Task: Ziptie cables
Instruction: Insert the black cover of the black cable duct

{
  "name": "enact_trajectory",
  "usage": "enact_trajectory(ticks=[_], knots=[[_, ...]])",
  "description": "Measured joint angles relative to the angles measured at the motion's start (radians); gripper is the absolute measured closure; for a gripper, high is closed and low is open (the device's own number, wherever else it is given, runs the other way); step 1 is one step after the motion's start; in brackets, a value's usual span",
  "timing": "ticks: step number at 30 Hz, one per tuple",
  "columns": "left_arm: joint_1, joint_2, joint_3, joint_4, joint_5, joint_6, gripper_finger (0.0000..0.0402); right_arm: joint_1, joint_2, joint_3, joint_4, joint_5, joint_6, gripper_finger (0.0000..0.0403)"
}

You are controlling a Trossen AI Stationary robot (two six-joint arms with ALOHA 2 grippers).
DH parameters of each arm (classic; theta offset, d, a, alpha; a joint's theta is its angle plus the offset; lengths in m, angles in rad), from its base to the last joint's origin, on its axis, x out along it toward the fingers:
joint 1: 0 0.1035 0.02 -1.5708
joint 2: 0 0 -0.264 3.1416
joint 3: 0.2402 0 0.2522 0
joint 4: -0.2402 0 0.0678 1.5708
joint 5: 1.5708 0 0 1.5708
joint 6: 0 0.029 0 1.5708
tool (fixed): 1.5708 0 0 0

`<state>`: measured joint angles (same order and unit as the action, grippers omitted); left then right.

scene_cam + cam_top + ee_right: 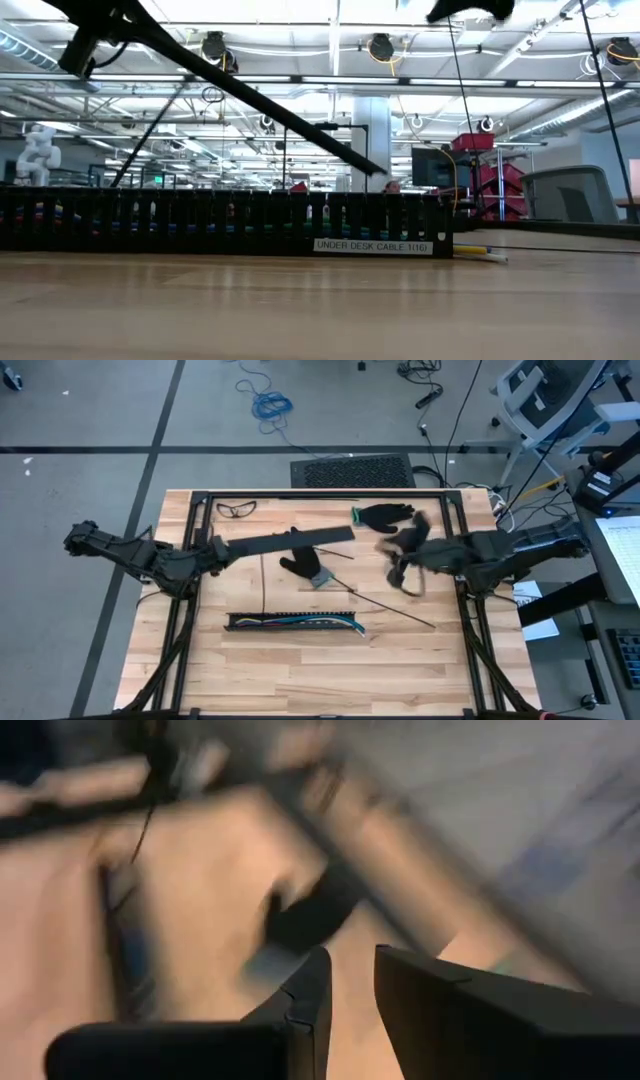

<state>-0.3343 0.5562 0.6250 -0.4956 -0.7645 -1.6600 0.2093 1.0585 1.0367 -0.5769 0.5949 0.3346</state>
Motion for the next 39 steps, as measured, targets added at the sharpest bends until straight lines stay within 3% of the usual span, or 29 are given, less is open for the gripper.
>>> enact_trajectory(ticks=[2,5,12,15,20,27,36,39], knots=[[0.0,-0.004,0.0,-0.012,0.002,0.0,0.0394,0.011,0.047,-0.002,-0.047,-0.128,0.126,0.0332],[0.0,-0.003,0.0,-0.027,0.013,0.02,0.0394,0.066,0.112,0.001,0.013,-0.21,0.226,0.0332],[0.0,-0.008,0.0,-0.012,0.098,0.128,0.0394,0.174,0.37,0.0,0.083,-0.238,0.533,0.0332],[0.0,-0.032,0.0,0.01,0.127,0.172,0.0394,0.192,0.467,-0.002,0.166,-0.272,0.586,0.0322],[0.0,-0.059,0.0,0.063,0.128,0.257,0.0394,0.192,0.534,0.0,0.333,-0.284,0.596,0.028],[0.0,-0.061,0.0,0.067,0.127,0.289,0.0394,0.183,0.548,0.0,0.223,-0.316,0.587,0.0228],[0.0,-0.052,0.0,0.067,0.079,0.313,0.0394,0.128,0.614,0.0,0.183,-0.311,0.399,0.0215],[0.0,-0.052,0.0,0.066,0.064,0.313,0.0394,0.102,0.642,0.0,0.184,-0.362,0.336,0.0215]])
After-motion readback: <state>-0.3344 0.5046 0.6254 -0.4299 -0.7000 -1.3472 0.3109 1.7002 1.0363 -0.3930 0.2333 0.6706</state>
